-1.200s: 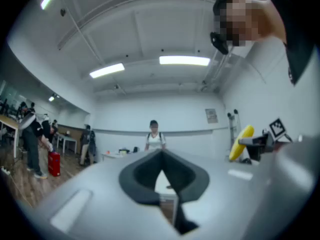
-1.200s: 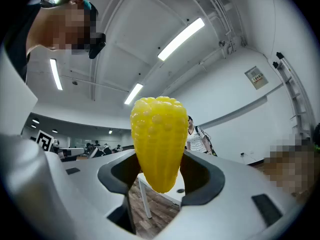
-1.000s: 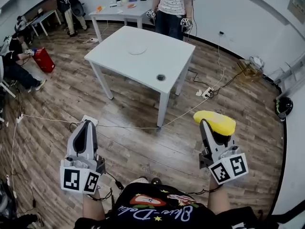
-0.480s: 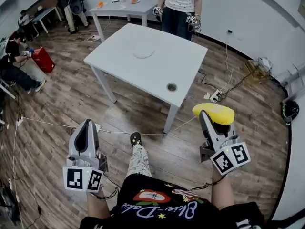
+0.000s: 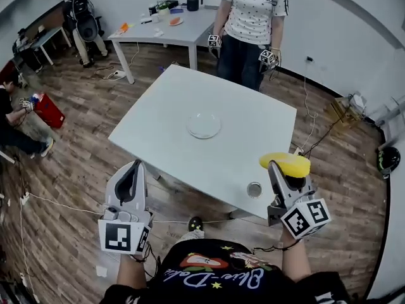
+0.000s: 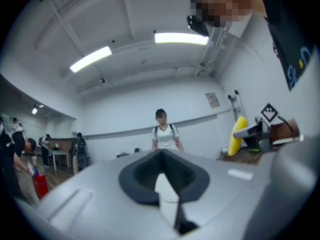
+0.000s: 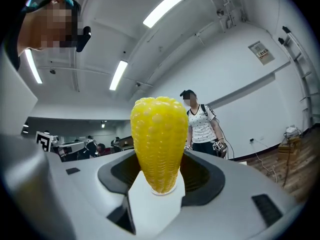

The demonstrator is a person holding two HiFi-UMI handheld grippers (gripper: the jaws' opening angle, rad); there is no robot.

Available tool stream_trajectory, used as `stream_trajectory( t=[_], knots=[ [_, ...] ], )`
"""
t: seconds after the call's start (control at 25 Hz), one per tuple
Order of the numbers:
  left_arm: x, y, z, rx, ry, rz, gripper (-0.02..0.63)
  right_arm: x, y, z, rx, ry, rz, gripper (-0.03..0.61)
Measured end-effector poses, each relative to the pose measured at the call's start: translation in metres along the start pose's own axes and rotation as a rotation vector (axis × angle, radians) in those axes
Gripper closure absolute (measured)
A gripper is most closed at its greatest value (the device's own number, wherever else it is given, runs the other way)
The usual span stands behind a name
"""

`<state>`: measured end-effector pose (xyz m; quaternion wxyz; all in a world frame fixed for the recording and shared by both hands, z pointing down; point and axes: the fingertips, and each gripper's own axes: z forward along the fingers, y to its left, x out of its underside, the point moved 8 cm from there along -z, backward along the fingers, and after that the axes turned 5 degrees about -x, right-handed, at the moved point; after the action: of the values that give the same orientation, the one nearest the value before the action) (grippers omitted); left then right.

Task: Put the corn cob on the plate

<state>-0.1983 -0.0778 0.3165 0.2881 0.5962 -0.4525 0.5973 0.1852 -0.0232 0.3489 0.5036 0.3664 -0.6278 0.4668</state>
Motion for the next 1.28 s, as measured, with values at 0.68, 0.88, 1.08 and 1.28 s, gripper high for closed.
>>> stream_trajectory(
  t=[0.68,0.88,1.08,1.28],
  knots=[
    [0.018,0.046,0.127,-0.007,0.013,-0.179,0.611,0.013,-0.067,0.212,-0.265,0.416,-0.218,0.324],
    [0.033,0.052,0.118,-0.054,0.043,-0.197,0.611,0.051,-0.069,0.288,-0.447,0.743,-0.317,0.322],
    [0.047,0.067,0.097,-0.122,0.087,-0.218,0.611,0.096,-0.056,0.345,-0.572,1.045,-0.369,0.324],
    [0.064,0.078,0.072,-0.201,0.124,-0.245,0.611,0.138,-0.040,0.375,-0.674,1.367,-0.592,0.322]
  ],
)
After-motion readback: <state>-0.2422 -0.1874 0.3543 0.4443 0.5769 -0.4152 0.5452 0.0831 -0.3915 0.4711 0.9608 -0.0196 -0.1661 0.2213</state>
